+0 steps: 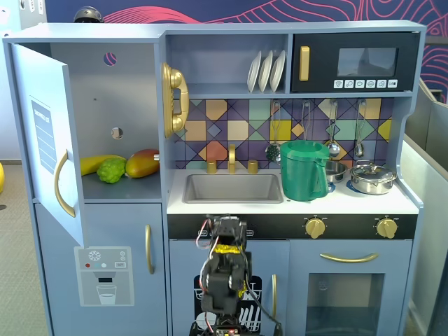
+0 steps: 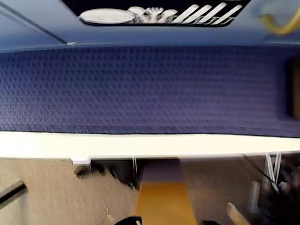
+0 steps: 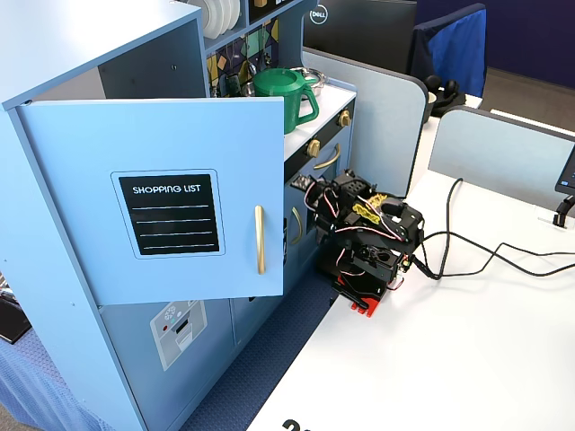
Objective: Open the left cabinet door
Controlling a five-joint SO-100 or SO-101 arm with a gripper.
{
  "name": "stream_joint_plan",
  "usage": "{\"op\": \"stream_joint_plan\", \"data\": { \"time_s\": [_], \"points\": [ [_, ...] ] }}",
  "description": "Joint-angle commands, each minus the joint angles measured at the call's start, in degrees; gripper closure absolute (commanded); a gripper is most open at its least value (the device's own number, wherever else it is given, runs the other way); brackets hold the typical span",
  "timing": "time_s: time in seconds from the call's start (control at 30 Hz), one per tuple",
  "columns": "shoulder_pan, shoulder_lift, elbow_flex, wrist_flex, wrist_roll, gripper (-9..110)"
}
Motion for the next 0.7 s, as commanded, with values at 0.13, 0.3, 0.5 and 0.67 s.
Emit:
{"op": "stream_joint_plan", "data": {
  "time_s": [0.13,0.3,0.5,0.67],
  "points": [
    [-5.6,6.2,7.6,-1.9,7.0,93],
    [-5.2,7.3,8.8,-1.9,7.0,93],
    [-5.4,11.4,10.0,1.0,7.4,94],
    [-5.6,15.8,10.2,7.9,8.3,95]
  ]
}}
